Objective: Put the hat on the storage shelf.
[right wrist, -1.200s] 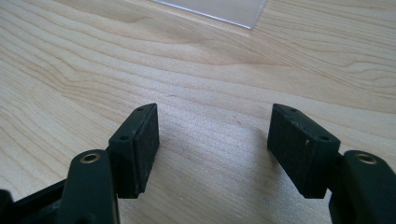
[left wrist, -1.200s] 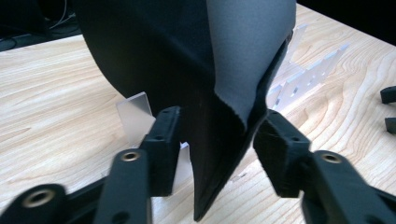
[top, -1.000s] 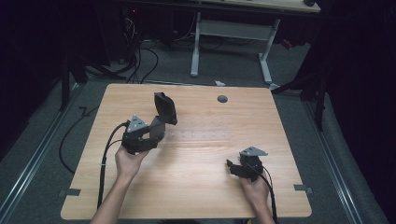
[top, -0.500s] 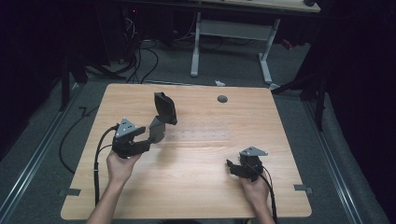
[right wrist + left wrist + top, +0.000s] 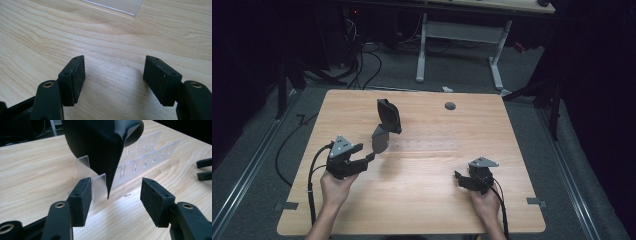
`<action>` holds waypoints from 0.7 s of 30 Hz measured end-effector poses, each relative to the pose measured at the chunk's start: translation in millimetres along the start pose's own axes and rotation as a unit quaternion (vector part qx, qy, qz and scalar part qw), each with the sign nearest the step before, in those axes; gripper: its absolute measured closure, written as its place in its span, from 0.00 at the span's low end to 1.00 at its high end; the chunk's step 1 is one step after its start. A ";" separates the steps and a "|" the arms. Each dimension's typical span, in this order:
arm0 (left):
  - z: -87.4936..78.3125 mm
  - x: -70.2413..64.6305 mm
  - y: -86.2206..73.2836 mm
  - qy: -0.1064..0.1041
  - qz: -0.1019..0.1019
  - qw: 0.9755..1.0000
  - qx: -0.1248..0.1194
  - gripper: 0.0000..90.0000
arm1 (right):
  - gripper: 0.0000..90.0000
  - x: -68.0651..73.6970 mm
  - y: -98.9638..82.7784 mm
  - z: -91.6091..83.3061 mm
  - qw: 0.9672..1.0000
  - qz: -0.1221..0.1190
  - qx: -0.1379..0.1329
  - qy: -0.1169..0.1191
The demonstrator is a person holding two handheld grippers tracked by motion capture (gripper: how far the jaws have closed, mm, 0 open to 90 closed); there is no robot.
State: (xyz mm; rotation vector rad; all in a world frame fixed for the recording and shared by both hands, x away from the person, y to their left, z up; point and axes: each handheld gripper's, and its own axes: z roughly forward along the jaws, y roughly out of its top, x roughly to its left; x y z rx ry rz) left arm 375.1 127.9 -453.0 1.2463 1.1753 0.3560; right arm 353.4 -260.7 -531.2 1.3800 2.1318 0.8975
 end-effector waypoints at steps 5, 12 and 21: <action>-6.3 2.0 -3.3 0.001 -0.005 1.000 0.006 0.47 | 0.38 0.0 0.0 0.0 1.000 0.000 0.000 0.000; -11.5 4.3 -10.7 0.003 -0.011 1.000 0.014 0.47 | 0.38 0.0 0.0 -0.1 1.000 0.000 0.000 0.000; -13.9 4.1 -20.4 0.002 -0.018 0.999 0.026 0.47 | 0.38 0.1 0.0 -0.1 1.000 0.000 0.000 0.000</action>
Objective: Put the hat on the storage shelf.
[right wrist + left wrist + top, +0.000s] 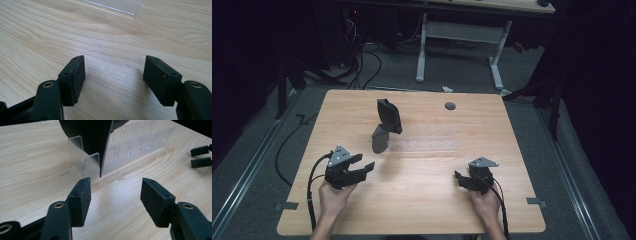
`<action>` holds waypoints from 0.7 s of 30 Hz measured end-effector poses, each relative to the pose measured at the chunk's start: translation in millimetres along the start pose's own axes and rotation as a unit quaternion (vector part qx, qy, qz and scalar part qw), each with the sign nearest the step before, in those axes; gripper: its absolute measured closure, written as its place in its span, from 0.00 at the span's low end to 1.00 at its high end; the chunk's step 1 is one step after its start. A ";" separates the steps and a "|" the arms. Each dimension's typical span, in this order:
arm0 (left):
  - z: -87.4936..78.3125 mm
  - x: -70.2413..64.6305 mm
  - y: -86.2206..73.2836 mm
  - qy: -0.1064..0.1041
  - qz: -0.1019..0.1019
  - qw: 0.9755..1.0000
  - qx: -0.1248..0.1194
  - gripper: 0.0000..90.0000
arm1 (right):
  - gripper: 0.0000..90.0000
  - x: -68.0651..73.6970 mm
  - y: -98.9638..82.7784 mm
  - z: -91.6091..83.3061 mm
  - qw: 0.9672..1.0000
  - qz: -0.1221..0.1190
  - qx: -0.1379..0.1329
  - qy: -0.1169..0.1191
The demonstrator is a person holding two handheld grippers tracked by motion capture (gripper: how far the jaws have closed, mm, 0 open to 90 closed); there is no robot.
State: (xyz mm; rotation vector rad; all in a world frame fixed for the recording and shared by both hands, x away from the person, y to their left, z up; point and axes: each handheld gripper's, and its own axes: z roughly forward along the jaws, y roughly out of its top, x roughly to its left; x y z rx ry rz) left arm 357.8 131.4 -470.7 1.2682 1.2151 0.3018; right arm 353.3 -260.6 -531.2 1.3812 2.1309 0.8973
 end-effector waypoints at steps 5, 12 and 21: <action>-0.2 -0.1 -5.8 -0.002 -0.001 1.000 0.008 0.46 | 0.38 0.0 -0.1 0.0 1.000 -0.001 0.000 0.000; 0.6 0.6 -13.5 -0.003 -0.007 1.000 0.018 0.46 | 0.38 0.0 -0.1 -0.1 1.000 -0.001 0.000 0.000; 3.8 -0.5 -28.6 -0.003 -0.007 0.999 0.033 0.45 | 0.38 0.0 -0.2 -0.1 1.000 -0.001 0.000 0.000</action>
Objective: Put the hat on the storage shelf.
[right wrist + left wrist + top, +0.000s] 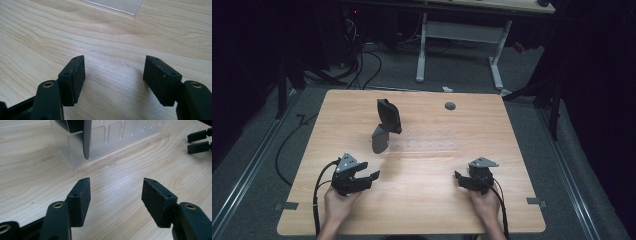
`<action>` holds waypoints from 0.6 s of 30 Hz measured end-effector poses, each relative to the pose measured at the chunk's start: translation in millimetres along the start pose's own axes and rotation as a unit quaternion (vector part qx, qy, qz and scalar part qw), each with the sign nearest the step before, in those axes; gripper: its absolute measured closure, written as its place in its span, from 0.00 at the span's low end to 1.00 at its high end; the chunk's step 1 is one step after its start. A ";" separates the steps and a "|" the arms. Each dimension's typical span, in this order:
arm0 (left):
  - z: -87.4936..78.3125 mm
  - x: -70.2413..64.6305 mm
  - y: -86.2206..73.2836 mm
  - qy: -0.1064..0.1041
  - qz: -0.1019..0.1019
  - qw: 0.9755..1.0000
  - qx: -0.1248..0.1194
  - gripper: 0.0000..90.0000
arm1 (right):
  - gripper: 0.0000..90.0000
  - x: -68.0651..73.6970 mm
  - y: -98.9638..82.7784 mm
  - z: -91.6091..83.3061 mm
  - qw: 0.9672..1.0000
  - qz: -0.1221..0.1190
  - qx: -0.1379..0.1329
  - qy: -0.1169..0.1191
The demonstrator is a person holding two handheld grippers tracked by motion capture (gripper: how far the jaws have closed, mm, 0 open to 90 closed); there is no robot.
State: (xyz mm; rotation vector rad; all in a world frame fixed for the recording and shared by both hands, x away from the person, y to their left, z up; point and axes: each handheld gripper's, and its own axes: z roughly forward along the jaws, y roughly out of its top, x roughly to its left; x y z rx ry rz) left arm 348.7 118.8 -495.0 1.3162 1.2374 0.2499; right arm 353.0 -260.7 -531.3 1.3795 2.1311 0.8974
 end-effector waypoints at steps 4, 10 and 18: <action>3.9 -1.8 -10.8 0.003 0.008 1.000 0.012 0.45 | 0.38 0.0 0.0 0.0 1.000 0.000 0.000 0.000; 13.2 -0.5 -29.1 0.009 0.025 0.999 0.030 0.44 | 0.38 0.0 0.0 0.0 1.000 0.000 0.000 0.000; 26.6 3.4 -53.1 0.033 0.071 0.996 0.041 0.42 | 0.38 0.0 -0.1 0.0 1.000 0.000 0.000 0.000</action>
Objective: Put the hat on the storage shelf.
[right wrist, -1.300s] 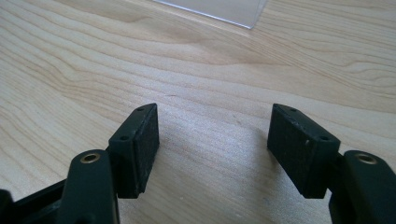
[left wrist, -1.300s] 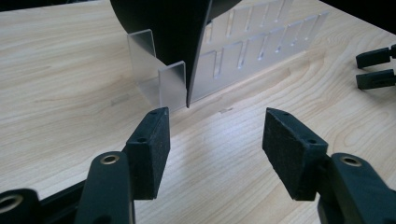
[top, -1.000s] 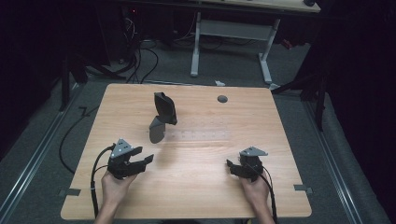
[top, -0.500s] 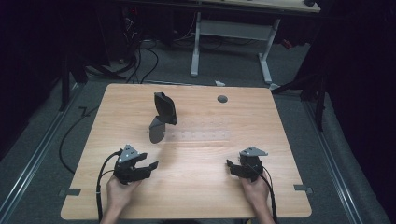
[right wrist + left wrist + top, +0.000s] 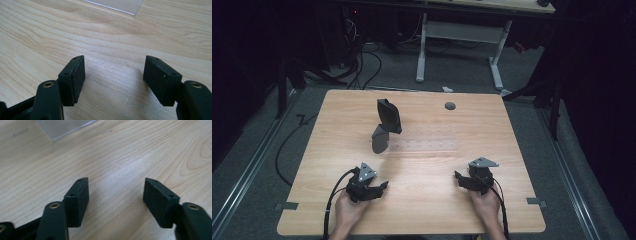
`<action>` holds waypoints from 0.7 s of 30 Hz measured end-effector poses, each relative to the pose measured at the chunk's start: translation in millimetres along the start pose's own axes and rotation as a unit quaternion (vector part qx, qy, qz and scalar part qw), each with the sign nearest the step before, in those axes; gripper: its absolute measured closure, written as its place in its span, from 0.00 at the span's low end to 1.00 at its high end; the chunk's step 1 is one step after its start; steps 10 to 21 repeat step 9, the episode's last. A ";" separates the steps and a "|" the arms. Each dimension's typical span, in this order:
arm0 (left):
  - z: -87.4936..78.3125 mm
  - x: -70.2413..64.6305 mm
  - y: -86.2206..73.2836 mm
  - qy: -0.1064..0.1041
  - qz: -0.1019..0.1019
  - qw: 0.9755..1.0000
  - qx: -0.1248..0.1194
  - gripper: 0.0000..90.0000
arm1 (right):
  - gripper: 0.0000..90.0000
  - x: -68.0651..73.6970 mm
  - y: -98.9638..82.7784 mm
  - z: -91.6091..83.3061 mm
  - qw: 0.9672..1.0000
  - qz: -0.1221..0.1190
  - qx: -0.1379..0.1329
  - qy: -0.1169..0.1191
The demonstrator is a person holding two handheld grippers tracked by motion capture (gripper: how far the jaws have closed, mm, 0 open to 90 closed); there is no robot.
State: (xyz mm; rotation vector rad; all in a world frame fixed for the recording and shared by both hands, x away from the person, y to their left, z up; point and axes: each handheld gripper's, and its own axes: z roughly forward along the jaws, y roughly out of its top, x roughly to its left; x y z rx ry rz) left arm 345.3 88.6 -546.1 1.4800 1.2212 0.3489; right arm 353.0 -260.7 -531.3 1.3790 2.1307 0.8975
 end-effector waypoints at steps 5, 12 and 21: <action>0.8 0.4 0.5 0.005 -0.001 1.000 0.001 0.40 | 0.38 0.0 0.0 0.0 1.000 0.000 0.000 0.000; 1.4 0.5 0.6 0.006 -0.004 1.000 0.000 0.37 | 0.38 0.0 0.0 0.0 1.000 0.000 0.000 0.000; 1.4 0.5 0.6 0.006 -0.004 1.000 0.000 0.37 | 0.38 0.0 0.0 0.0 1.000 0.000 0.000 0.000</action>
